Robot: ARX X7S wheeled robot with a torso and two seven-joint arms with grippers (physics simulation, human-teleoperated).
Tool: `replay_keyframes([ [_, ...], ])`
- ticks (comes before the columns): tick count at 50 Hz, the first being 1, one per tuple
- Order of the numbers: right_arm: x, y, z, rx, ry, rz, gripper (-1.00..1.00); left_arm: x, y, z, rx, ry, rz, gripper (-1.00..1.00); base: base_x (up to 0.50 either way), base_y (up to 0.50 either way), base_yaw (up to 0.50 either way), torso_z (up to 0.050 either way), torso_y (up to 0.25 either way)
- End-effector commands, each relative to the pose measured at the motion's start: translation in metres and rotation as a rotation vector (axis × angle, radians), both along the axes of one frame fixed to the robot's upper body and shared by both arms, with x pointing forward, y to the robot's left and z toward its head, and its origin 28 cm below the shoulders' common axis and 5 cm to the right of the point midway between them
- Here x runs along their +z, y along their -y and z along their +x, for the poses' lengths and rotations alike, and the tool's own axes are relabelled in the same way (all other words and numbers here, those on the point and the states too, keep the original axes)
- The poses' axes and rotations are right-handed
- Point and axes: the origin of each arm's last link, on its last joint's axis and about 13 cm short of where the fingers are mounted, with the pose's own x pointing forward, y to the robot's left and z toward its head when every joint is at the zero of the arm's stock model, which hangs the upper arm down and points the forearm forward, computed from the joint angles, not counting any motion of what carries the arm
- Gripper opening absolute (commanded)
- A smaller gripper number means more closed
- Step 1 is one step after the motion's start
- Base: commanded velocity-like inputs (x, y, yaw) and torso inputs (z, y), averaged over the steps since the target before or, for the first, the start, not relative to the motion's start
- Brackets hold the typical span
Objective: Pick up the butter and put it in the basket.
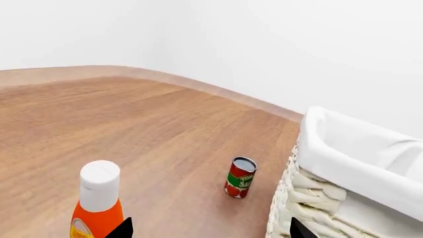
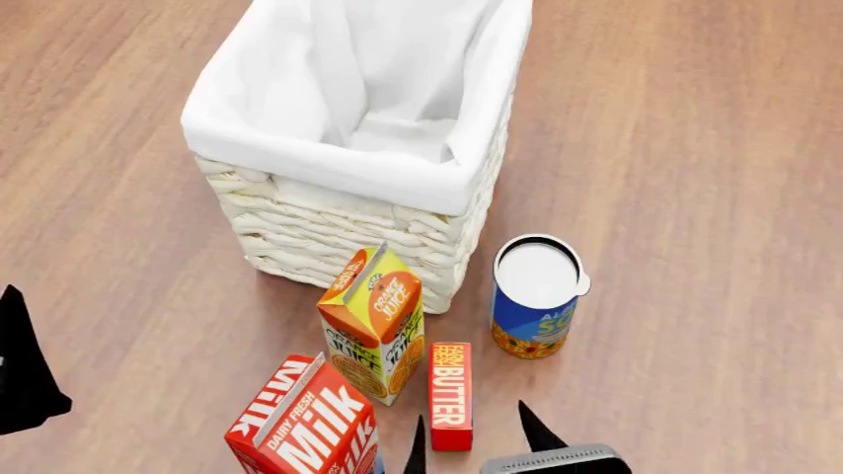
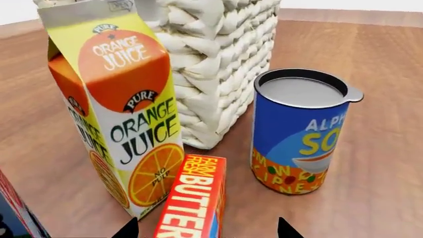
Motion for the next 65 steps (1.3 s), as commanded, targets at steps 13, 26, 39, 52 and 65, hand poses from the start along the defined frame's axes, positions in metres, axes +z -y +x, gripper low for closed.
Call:
replay_keyframes([
  [13, -0.006, -0.001, 0.006, 0.017, -0.06, -0.006, 1.0, 0.004, 0.0, -0.006, -0.008, 0.008, -0.012, 1.0, 0.0, 0.0, 0.0, 0.0, 0.0],
  [26, -0.006, 0.0, 0.009, 0.007, -0.09, -0.015, 1.0, 0.006, 0.001, -0.009, -0.013, 0.01, -0.016, 1.0, 0.0, 0.0, 0.0, 0.0, 0.0],
  [39, -0.007, 0.001, 0.014, -0.014, -0.147, -0.029, 1.0, 0.007, 0.002, -0.011, -0.02, 0.013, -0.025, 1.0, 0.0, 0.0, 0.0, 0.0, 0.0],
  [52, -0.004, 0.002, 0.02, 0.001, -0.186, -0.04, 1.0, 0.01, 0.004, -0.014, -0.022, 0.016, -0.036, 1.0, 0.0, 0.0, 0.0, 0.0, 0.0],
  [65, -0.003, 0.001, 0.023, 0.011, -0.18, -0.048, 1.0, 0.011, 0.003, -0.016, -0.02, 0.018, -0.039, 1.0, 0.0, 0.0, 0.0, 0.0, 0.0],
])
